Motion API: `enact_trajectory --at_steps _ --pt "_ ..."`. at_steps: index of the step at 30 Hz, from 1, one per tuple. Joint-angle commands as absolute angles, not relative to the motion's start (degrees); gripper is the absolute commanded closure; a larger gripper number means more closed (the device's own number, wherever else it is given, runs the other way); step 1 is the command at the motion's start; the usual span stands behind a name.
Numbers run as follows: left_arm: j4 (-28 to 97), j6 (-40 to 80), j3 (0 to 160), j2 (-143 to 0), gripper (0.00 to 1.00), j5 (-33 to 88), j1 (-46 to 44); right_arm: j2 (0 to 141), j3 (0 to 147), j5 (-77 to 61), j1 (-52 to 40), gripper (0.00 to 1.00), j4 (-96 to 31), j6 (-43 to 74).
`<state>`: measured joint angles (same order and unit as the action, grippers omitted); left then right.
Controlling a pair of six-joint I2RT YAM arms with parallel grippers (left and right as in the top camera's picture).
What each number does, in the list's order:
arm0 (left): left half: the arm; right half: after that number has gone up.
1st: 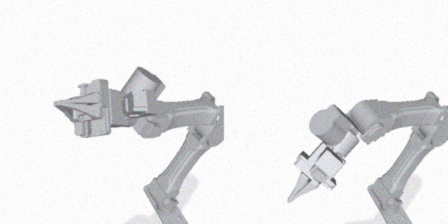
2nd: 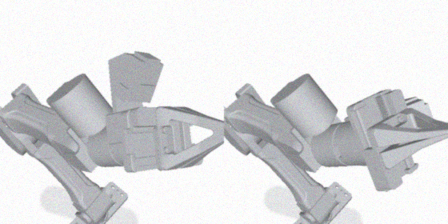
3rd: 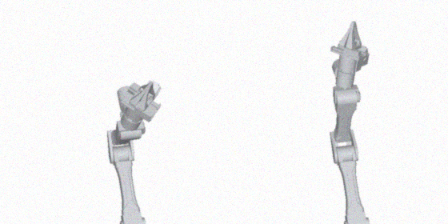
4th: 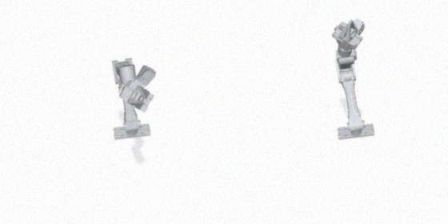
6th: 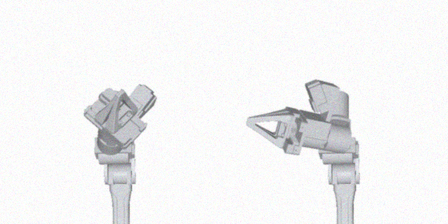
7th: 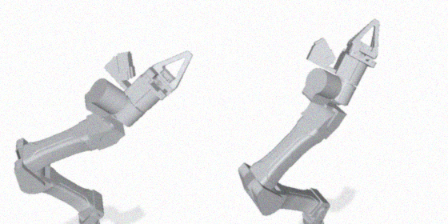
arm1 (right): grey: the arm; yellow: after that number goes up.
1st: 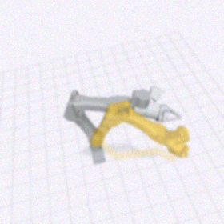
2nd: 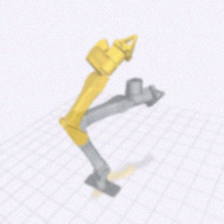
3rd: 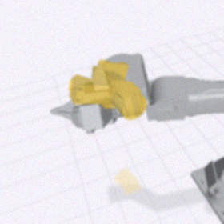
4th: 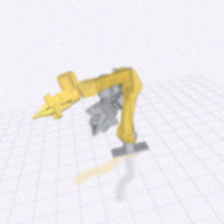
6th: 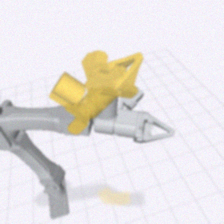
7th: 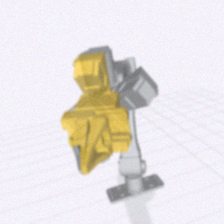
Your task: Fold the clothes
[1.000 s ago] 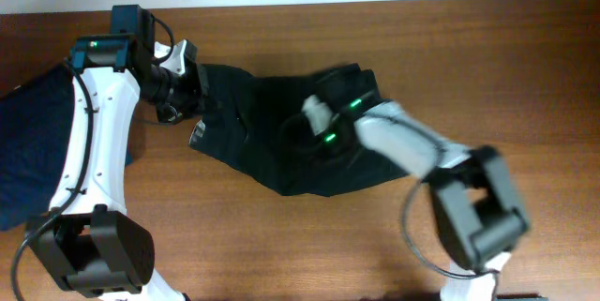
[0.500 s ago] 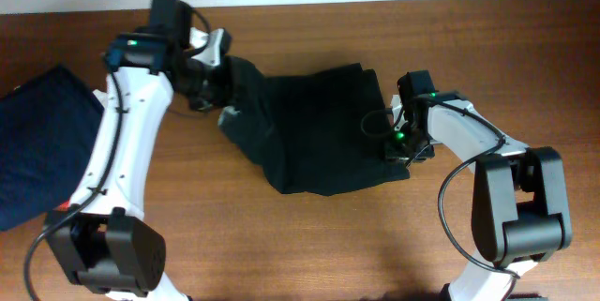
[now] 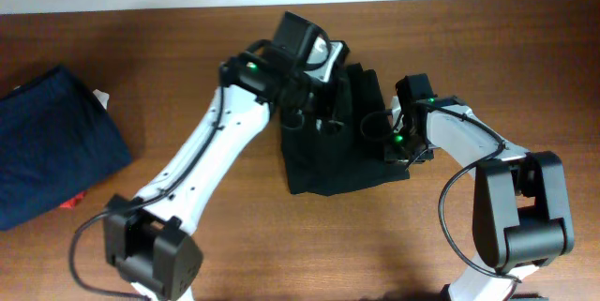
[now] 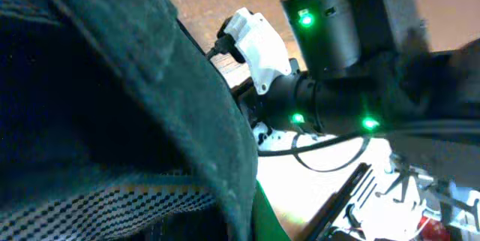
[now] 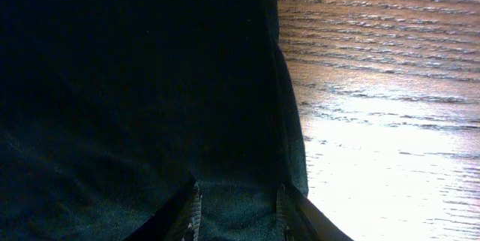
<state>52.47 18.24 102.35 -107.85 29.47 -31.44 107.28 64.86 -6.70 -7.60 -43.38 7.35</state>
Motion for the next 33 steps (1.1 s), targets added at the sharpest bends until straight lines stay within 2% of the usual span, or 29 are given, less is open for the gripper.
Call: enact_trajectory --at_steps 1,4,7,12,14,16,19,25,30,33 --pt "51.0 19.0 103.9 -110.0 0.8 29.1 -32.6 109.7 62.0 -7.4 -8.6 0.59 -45.5 8.0" --pt "47.7 19.0 103.9 -110.3 0.56 27.0 -32.4 108.9 64.5 -6.5 -7.4 0.47 -49.2 8.7" --pt "42.1 18.3 103.9 -110.3 0.56 24.1 -31.3 106.2 71.5 -3.5 -3.5 0.44 -56.4 11.1" --pt "35.5 18.3 103.9 -110.9 0.55 8.7 -25.8 100.8 89.5 0.1 5.2 0.43 -71.8 12.8" --pt "34.2 17.7 103.9 -112.5 0.55 8.1 -24.2 98.8 96.1 -1.8 7.0 0.43 -76.5 12.9" --pt "33.0 17.7 103.9 -115.6 0.54 8.1 -22.8 96.7 99.7 -8.8 7.0 0.43 -78.0 7.6" --pt "32.0 17.7 103.9 -119.3 0.55 8.4 -22.6 95.3 99.9 -16.8 5.5 0.42 -78.7 2.3" --pt "27.1 17.1 103.9 -127.0 0.52 15.3 -22.7 96.4 93.4 -22.3 1.3 0.42 -79.1 2.3" --pt "25.5 16.3 103.9 -129.3 0.52 16.4 -22.7 96.5 80.8 -22.7 -1.2 0.41 -73.1 2.8" --pt "24.3 11.3 105.6 -129.2 0.52 20.4 -22.7 96.5 74.8 -19.7 0.1 0.4 -67.5 9.3"
